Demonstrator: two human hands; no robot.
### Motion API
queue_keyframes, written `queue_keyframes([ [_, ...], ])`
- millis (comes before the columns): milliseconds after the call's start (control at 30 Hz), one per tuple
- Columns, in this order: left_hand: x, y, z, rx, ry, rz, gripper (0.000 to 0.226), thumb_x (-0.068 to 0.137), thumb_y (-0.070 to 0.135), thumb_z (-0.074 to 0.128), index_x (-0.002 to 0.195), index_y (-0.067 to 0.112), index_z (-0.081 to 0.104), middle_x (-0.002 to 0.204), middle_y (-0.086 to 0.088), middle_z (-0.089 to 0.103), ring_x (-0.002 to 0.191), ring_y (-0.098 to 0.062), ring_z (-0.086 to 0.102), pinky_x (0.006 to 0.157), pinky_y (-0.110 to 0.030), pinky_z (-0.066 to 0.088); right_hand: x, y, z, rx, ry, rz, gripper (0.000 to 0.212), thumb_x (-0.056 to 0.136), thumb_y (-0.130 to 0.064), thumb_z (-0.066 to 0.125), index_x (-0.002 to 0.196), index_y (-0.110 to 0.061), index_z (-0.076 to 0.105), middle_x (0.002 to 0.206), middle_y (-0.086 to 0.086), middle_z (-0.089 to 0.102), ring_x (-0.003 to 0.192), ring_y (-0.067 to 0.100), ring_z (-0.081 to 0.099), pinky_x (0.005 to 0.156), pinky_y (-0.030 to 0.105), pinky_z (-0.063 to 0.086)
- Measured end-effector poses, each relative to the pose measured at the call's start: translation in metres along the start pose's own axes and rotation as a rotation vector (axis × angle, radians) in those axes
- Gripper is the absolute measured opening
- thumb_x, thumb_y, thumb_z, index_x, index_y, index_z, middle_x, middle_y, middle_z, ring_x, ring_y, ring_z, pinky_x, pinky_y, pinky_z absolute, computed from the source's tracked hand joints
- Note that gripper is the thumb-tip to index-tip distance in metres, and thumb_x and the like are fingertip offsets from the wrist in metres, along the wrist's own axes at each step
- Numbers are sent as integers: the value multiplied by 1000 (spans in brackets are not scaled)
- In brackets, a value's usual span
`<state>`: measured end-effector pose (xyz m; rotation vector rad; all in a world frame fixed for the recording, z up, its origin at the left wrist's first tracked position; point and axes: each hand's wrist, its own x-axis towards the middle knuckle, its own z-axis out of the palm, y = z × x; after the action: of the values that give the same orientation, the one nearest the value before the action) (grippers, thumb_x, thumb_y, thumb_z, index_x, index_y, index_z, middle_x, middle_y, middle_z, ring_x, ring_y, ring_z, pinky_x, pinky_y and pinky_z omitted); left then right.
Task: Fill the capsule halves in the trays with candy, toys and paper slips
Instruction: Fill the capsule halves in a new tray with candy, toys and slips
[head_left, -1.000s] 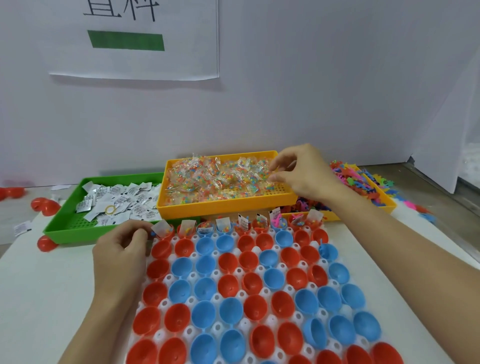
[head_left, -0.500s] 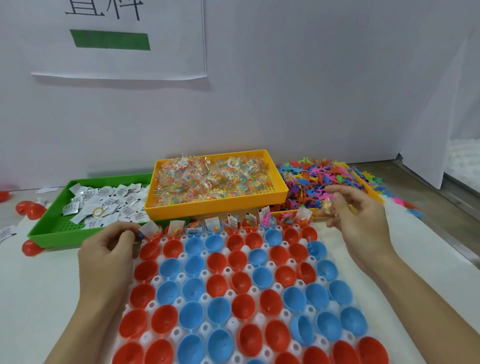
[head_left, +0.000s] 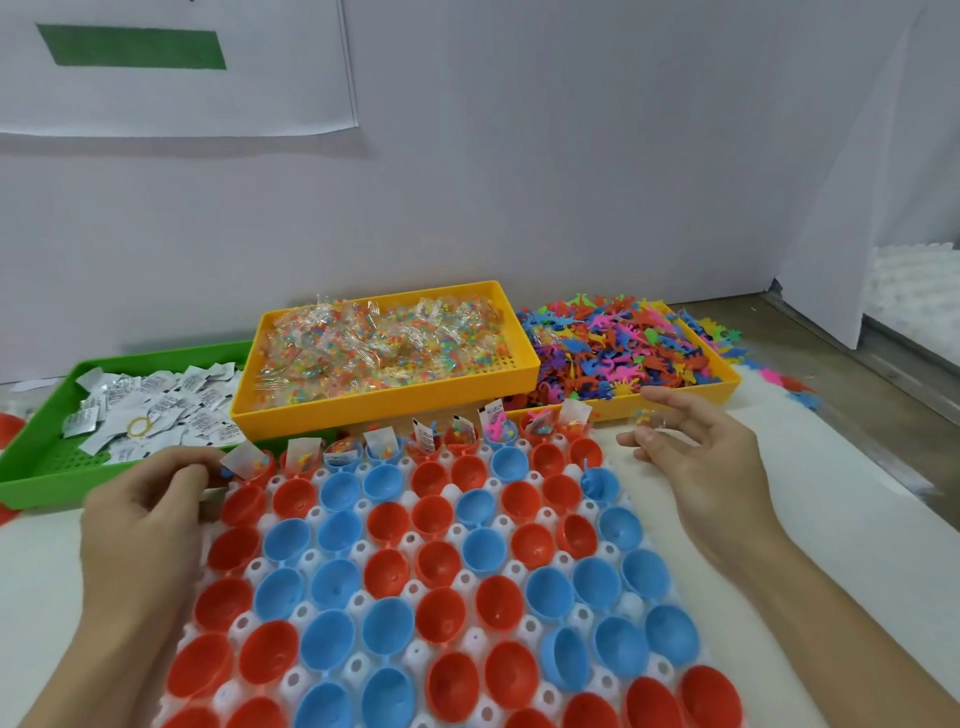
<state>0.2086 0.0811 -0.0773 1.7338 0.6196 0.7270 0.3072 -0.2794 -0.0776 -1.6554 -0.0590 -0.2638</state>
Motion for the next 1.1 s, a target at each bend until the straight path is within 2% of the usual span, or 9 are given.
queue_keyframes([
  [167,-3,4,1,-5,2,-19,23,80,20,50,86,18,72,88,-16,72,86,-43,69,82,-65,54,-2,-1,2,-29,-12,-4,27,90,10,61,99,-13,72,92,11,66,75,11,74,62,15,55],
  [300,-3,5,1,-12,3,-25,24,78,22,50,84,20,73,87,-16,72,87,-44,69,82,-66,53,-4,-3,3,-46,-10,-32,22,88,8,66,91,-13,72,83,1,73,71,8,73,55,13,50],
  [533,-2,2,0,-35,-4,6,24,76,19,50,81,18,73,85,-18,71,85,-46,67,83,-63,54,-5,-5,4,30,-14,12,28,85,3,73,104,-16,64,83,9,74,74,16,75,52,16,51],
  [700,-1,0,0,-46,-8,16,25,77,16,49,78,22,73,82,-14,71,76,-34,67,78,-57,55,-5,-5,4,-20,-24,-22,25,90,2,67,109,-13,70,90,5,74,71,8,72,56,13,51],
  [767,-1,0,0,-40,-9,23,26,80,13,49,79,23,73,81,-13,72,77,-36,68,73,-53,56,-5,-5,4,-66,-34,-42,28,94,1,62,113,-15,72,88,1,72,65,2,67,57,12,50],
  [867,-1,-3,-1,-36,-12,38,27,83,9,49,82,21,73,81,-12,72,78,-37,69,76,-54,56,-6,-5,5,-80,-38,-60,31,97,0,56,114,-22,70,83,-3,70,65,4,63,60,13,52],
  [933,0,-5,-1,-36,-15,48,29,86,7,49,81,21,73,82,-13,72,78,-38,69,69,-50,57,-5,-5,4,-73,-27,-72,28,96,0,57,108,-22,70,78,-4,70,65,6,64,61,14,52],
  [1033,3,-7,-1,-44,-20,68,35,88,3,49,78,26,73,79,-8,72,75,-33,67,54,-30,56,-5,-5,4,-83,-28,-74,26,96,3,56,102,-15,74,76,-12,71,66,3,63,62,13,52],
  [1100,3,-7,-1,-52,-27,79,37,89,2,49,76,27,73,72,-1,72,72,-32,66,49,-23,53,-5,-5,4,-81,-28,-64,25,95,3,58,101,-13,75,78,-12,72,67,2,65,63,13,52],
])
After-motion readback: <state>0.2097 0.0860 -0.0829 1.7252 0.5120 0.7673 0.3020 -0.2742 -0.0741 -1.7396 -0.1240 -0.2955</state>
